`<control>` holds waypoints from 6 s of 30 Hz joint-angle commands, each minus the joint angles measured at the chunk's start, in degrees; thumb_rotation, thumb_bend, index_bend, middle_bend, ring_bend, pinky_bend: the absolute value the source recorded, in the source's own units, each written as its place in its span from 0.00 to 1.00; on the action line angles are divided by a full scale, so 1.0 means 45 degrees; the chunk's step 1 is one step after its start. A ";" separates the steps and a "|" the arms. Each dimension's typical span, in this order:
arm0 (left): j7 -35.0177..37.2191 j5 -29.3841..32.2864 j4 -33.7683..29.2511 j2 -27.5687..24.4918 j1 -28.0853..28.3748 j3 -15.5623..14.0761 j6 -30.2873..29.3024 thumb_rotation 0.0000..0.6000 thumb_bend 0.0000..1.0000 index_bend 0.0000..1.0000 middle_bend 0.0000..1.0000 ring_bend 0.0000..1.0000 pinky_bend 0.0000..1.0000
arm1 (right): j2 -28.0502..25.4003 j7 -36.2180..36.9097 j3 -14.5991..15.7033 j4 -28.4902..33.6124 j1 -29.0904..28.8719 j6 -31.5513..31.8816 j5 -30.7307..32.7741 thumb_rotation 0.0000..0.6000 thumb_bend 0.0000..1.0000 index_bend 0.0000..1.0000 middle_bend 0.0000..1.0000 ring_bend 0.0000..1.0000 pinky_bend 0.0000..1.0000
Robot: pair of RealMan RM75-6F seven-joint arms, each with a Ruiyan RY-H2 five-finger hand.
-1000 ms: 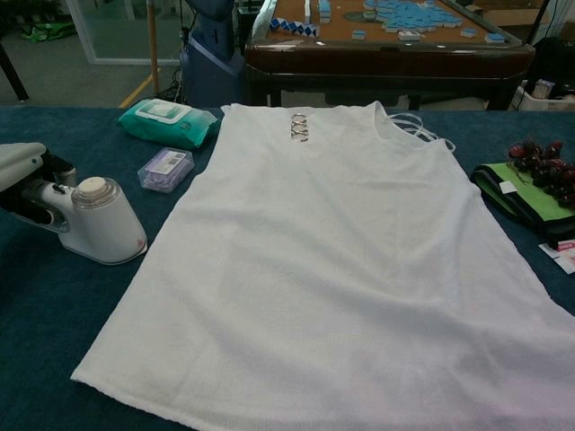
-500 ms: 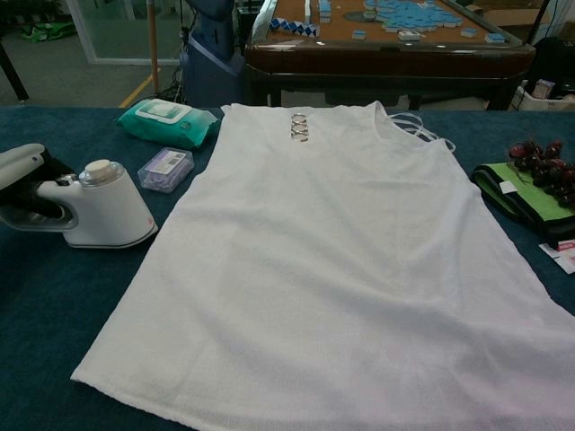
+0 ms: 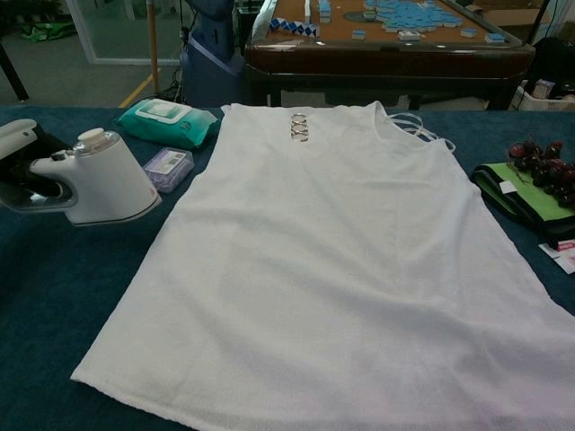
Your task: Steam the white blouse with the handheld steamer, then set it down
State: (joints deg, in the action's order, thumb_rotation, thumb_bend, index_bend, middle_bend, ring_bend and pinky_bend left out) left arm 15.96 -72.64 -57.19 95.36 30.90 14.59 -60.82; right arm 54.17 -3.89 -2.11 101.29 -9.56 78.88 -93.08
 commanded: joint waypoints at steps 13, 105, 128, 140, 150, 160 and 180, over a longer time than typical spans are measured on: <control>-0.2018 -0.1259 -0.2397 -0.0516 0.0824 -0.0305 -0.0713 1.00 0.25 0.85 0.69 0.60 0.56 | 0.2004 0.1438 0.0999 -0.0624 -0.2527 -0.3773 -0.1804 1.00 0.50 0.10 0.18 0.00 0.01; -0.2920 -0.2356 0.1339 0.1274 0.3212 -0.1093 -0.0725 1.00 0.25 0.85 0.69 0.59 0.56 | 0.6252 0.4122 0.2912 -0.5058 -0.4803 -0.4700 -0.1344 0.91 0.91 0.01 0.12 0.00 0.01; -0.5175 -0.0589 0.3362 0.4192 0.5081 0.0247 0.1008 1.00 0.25 0.85 0.69 0.59 0.56 | 0.6215 0.3968 0.2932 -0.4935 -0.4776 -0.4731 -0.1169 0.91 0.91 0.01 0.12 0.00 0.01; -0.4619 -0.0987 0.5180 0.4573 0.5056 -0.0358 0.1165 1.00 0.25 0.85 0.70 0.59 0.56 | 0.6245 0.3919 0.2927 -0.4953 -0.4754 -0.4750 -0.1106 0.91 0.91 0.01 0.12 0.00 0.01; -0.4090 -0.1715 0.5398 0.3945 0.4662 -0.1075 0.0693 1.00 0.25 0.85 0.70 0.59 0.56 | 0.6261 0.3809 0.2924 -0.4867 -0.4786 -0.4792 -0.1114 0.91 0.91 0.01 0.12 0.00 0.01; -0.3740 -0.1863 0.5692 0.3469 0.4153 -0.1385 0.0551 1.00 0.25 0.85 0.70 0.59 0.56 | 0.6203 0.3560 0.2894 -0.4660 -0.4808 -0.4802 -0.1104 0.92 0.91 0.01 0.12 0.00 0.01; -0.3886 -0.0827 0.0821 0.0796 0.2801 -0.0530 -0.0409 1.00 0.25 0.85 0.70 0.58 0.56 | 0.6043 0.3334 0.2800 -0.4386 -0.4893 -0.4791 -0.1131 0.91 0.91 0.01 0.12 0.00 0.01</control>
State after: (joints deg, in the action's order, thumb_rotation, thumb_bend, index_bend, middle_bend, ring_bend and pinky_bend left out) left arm 0.70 -78.19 -47.40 101.15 44.14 10.48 -62.14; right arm 81.36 11.11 10.49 81.55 -31.57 57.33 -98.16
